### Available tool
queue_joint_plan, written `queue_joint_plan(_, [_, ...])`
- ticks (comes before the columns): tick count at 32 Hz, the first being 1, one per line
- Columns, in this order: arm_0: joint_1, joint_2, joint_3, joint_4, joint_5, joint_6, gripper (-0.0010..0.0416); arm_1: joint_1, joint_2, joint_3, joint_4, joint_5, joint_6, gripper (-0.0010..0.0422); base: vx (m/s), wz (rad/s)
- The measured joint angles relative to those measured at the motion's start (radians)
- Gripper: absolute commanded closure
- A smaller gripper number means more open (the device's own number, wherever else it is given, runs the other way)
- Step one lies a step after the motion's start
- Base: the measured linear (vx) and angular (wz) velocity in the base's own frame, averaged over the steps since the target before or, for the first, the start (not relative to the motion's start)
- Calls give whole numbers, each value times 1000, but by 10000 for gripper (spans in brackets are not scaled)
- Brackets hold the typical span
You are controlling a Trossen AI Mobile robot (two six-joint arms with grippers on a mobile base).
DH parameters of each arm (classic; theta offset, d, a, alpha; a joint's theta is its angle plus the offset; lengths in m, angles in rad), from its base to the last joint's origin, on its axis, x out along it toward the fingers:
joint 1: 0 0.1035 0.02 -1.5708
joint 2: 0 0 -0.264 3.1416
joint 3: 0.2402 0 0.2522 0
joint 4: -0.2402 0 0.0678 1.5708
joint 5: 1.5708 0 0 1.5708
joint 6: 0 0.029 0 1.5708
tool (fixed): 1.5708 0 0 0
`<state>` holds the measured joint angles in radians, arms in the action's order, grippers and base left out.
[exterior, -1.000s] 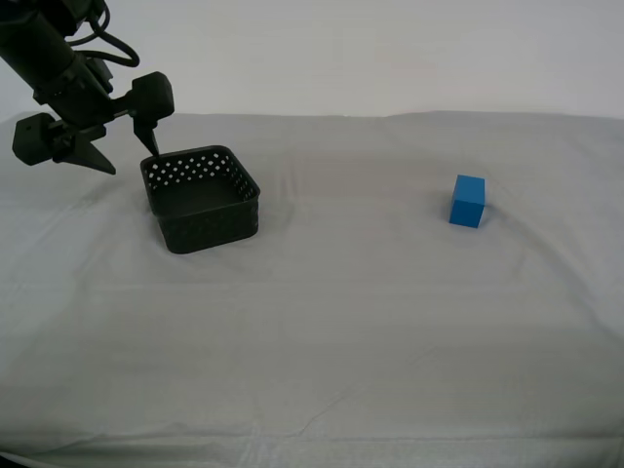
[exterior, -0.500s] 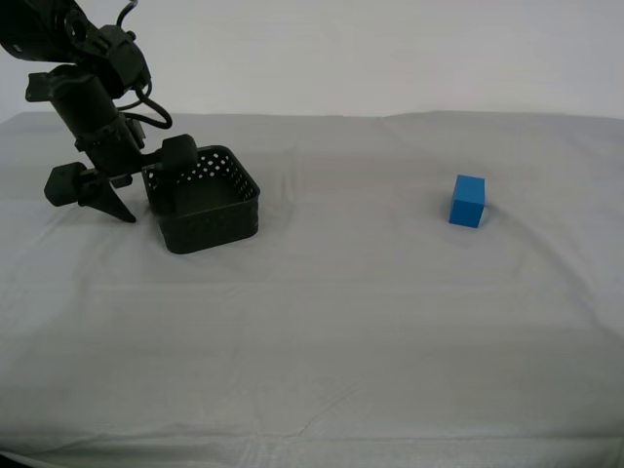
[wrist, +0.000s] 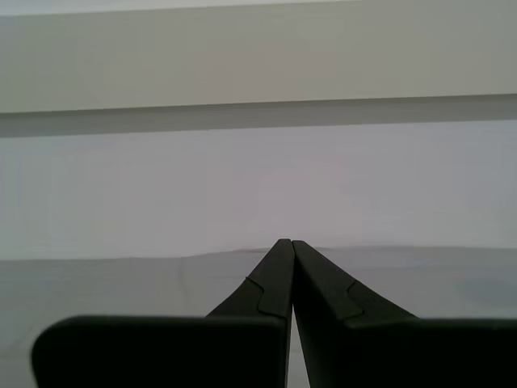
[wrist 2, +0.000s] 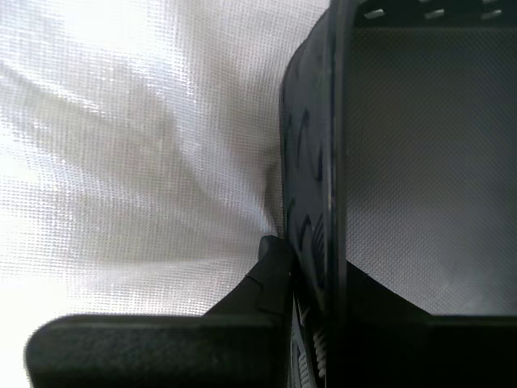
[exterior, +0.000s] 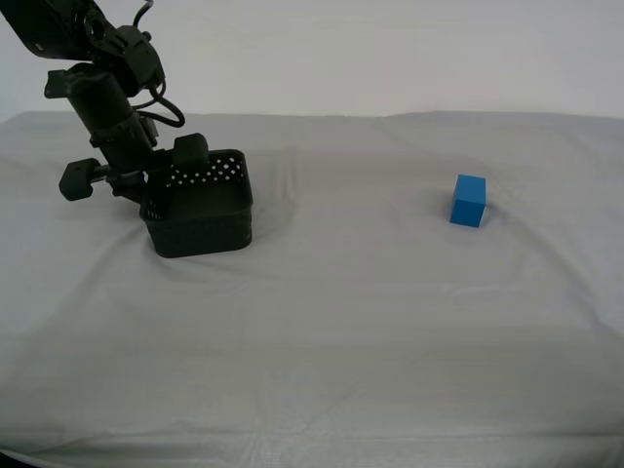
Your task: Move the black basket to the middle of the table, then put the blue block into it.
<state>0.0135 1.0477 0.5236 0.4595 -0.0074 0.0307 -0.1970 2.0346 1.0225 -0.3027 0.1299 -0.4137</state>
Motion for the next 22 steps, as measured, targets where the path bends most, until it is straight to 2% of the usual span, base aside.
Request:
queue_joint_plan(1, [0, 0, 0, 0, 0, 0, 406, 0, 0, 0, -4, 22, -2, 411, 0, 0])
queue_joint_plan(4, [0, 0, 0, 0, 0, 1, 405, -3, -1, 0, -24, 45, -2, 413, 0, 0])
queue_joint_plan(7, [1, 0, 0, 0, 0, 1, 405, -20, -12, -2, -55, 89, -1, 413, 0, 0])
queue_joint_plan(16, [0, 0, 0, -1, 0, 10, 405, -123, -192, 5, -70, 92, -6, 413, 0, 0])
queue_joint_plan(22, [1, 0, 0, -1, 0, 19, 406, -214, -134, 97, -95, 85, -27, 413, 0, 0])
